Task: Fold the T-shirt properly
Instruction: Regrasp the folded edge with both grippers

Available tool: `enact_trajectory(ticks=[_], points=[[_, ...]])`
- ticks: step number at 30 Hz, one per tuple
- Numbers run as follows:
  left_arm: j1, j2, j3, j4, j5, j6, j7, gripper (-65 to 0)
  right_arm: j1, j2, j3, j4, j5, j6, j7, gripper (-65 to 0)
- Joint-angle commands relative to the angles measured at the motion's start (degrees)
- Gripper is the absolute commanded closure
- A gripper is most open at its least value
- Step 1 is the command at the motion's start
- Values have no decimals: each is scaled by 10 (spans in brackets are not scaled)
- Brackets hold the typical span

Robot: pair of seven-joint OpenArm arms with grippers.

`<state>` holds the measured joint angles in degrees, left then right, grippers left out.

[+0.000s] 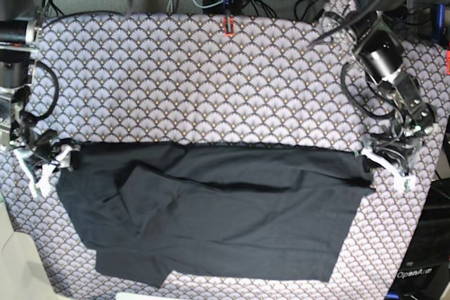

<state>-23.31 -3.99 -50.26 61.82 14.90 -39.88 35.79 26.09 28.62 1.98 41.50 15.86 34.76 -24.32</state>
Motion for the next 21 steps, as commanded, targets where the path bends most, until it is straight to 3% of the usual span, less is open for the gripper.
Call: enact_trajectory(ticks=[1, 8, 16, 21], points=[[-13, -10, 2, 8, -6, -1, -12, -289, 7, 6, 3, 8, 8, 4, 12, -375], [-12, -8, 3, -10, -1, -1, -16, -366, -9, -4, 3, 8, 8, 4, 16, -373], [-28, -11, 2, -60, -6, -1, -23, -366, -30, -9, 3, 7, 8, 4, 33, -373], [-44, -7, 2, -101, -1, -1, -73, -366, -34, -19, 3, 7, 9, 4, 40, -373]])
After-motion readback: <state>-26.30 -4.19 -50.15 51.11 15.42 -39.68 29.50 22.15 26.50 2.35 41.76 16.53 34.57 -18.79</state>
